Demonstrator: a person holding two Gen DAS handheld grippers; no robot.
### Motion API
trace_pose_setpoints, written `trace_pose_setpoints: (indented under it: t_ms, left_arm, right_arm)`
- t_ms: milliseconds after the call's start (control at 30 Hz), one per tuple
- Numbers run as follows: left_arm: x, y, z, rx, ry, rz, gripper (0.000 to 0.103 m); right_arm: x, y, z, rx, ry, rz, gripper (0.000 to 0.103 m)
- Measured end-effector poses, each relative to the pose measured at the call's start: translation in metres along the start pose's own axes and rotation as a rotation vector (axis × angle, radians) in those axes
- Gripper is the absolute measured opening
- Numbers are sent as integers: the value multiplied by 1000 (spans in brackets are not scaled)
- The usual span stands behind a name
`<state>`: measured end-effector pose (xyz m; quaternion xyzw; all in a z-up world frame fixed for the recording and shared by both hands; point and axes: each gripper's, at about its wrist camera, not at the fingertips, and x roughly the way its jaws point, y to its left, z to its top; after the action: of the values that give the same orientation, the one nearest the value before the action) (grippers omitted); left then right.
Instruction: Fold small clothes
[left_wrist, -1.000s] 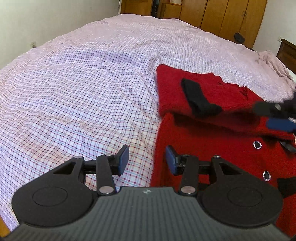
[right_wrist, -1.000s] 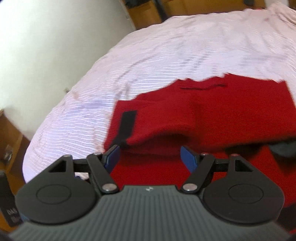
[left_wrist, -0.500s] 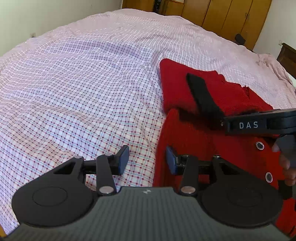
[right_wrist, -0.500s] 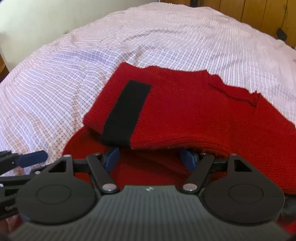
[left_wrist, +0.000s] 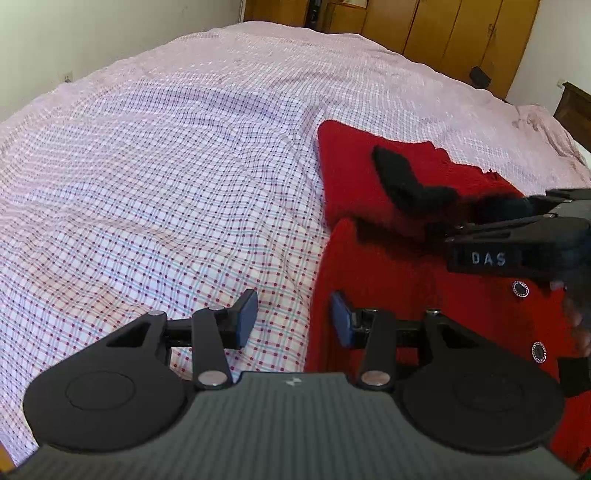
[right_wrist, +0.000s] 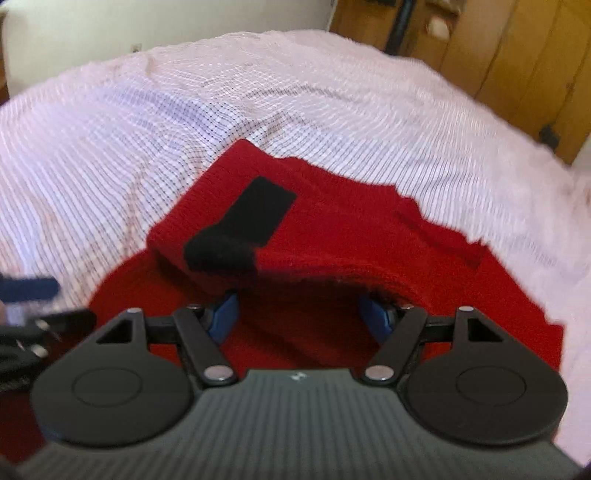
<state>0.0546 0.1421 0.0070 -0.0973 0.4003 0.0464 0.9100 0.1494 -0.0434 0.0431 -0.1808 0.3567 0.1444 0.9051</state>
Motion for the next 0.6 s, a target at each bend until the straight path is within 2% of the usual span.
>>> trace_pose_setpoints:
  t_ms: [367,600]
  left_arm:
    - [1,3,0,-9,6,-2,50]
    - [6,5,3,30,14,-12,50]
  right_arm:
    - [-29,4,-9,-119,-115,-92,73]
    - [-22,20,-15,-249,-125,-150,73]
